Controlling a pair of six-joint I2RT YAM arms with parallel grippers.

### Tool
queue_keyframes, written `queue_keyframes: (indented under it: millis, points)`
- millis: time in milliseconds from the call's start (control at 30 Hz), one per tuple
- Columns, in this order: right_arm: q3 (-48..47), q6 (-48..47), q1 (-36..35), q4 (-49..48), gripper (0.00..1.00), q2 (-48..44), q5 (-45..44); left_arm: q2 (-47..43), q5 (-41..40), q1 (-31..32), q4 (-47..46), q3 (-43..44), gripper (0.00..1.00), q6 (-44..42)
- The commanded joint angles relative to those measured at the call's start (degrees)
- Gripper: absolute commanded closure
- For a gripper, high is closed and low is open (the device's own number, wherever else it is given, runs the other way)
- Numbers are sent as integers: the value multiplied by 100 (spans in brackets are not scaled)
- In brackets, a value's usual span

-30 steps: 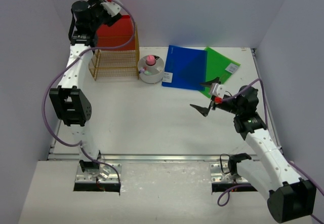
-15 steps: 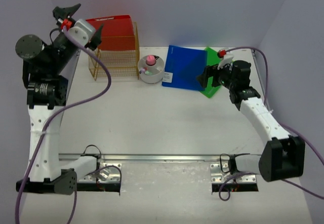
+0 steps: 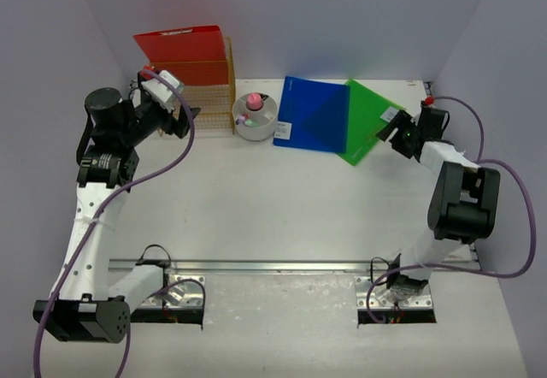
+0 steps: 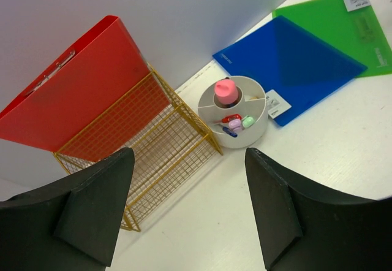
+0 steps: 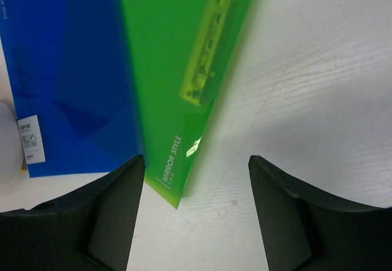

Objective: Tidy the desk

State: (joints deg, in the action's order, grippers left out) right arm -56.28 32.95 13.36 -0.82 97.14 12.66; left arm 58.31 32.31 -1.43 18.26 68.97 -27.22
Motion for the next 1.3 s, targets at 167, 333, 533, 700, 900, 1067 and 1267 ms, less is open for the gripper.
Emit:
queue_keyframes:
  millis: [167,333,533,700,900,1067,1267]
  points:
    - [-721,970,88,-1086,33,1450,72,-275,172,20,-332,-49,30,444]
    - [-940,1221,88,-1330,34,1918,52,-262,123,20,-307,-121,29,481]
    - [-1094,1423,88,-1717,42,2387,115,-233,18,21,-307,-206,30,464]
    - [-1145,1569,88,-1834,63,2642,159,-214,-37,20,-281,-218,30,463]
    - [-1087,1059,116,-1528,100,2315,-124,-214,-70,20,-248,-223,30,447]
    - [-810,316,323,-1362,100,1528,-95,-227,-4,20,-295,-275,30,426]
    - [-667,-870,610,-1026,100,491,386,-216,145,20,-562,-465,30,543]
